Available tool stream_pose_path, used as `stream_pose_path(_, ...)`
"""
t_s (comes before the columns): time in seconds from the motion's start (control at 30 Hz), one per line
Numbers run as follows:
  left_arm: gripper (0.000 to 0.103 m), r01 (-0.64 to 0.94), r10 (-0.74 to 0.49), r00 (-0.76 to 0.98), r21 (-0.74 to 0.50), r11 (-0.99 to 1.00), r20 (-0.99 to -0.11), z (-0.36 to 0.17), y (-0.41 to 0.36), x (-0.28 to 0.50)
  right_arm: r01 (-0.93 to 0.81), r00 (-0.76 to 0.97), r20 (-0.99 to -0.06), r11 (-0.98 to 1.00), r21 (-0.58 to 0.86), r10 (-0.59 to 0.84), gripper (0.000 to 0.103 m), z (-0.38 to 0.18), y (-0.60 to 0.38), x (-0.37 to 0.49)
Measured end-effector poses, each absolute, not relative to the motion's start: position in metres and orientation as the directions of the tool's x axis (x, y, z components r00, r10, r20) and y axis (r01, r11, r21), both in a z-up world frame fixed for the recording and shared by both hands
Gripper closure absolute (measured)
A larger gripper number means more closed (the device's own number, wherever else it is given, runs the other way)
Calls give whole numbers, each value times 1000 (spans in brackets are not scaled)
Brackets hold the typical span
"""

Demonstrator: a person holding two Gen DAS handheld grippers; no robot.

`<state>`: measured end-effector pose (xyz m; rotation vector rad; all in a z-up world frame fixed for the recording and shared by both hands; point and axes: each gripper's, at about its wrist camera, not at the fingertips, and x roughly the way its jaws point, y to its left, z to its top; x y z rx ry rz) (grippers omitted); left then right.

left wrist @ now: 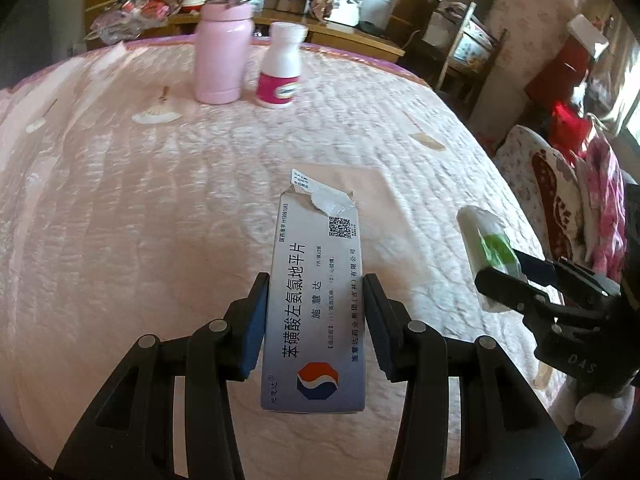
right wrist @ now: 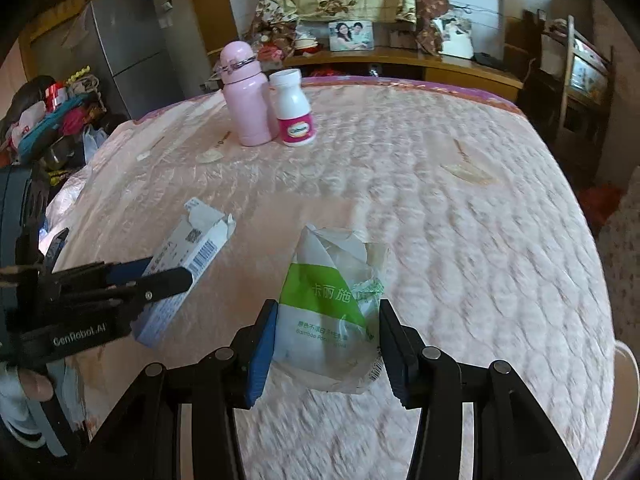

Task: Collect trash
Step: 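Carry the medicine box and plastic bag in both tools over the white bucket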

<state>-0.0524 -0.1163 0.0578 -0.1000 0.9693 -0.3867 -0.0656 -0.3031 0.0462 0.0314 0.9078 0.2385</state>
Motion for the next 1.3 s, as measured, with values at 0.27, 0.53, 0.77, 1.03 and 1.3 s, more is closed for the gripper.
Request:
stream_pose_path(0.27,59,337,-386,496,-237,911,-778,67,-151,-72,-146,619,-762,981,129,192,56,58,-333,-97)
stream_pose_path(0.53,59,406,-410,489,-215,888,-770,76,-186,-88,-90,642,-748,986,143,168,56,66,-365,-126)
stream_pose_path(0.77,59,467,-440,468,-209,860,-766,82,-225,-99,-28,652,-747,989,145,127,56,71,-400,-147)
stream_pose_path(1.03,59,547,-488,427,-212,810,-762,89,-279,-110,73,659,-750,988,135,53,56,77,-450,-172)
stream_pose_path(1.3,59,624,-529,372,-217,751,-763,93,-342,-122,180,650,-759,974,136,-14,56,76,-506,-199)
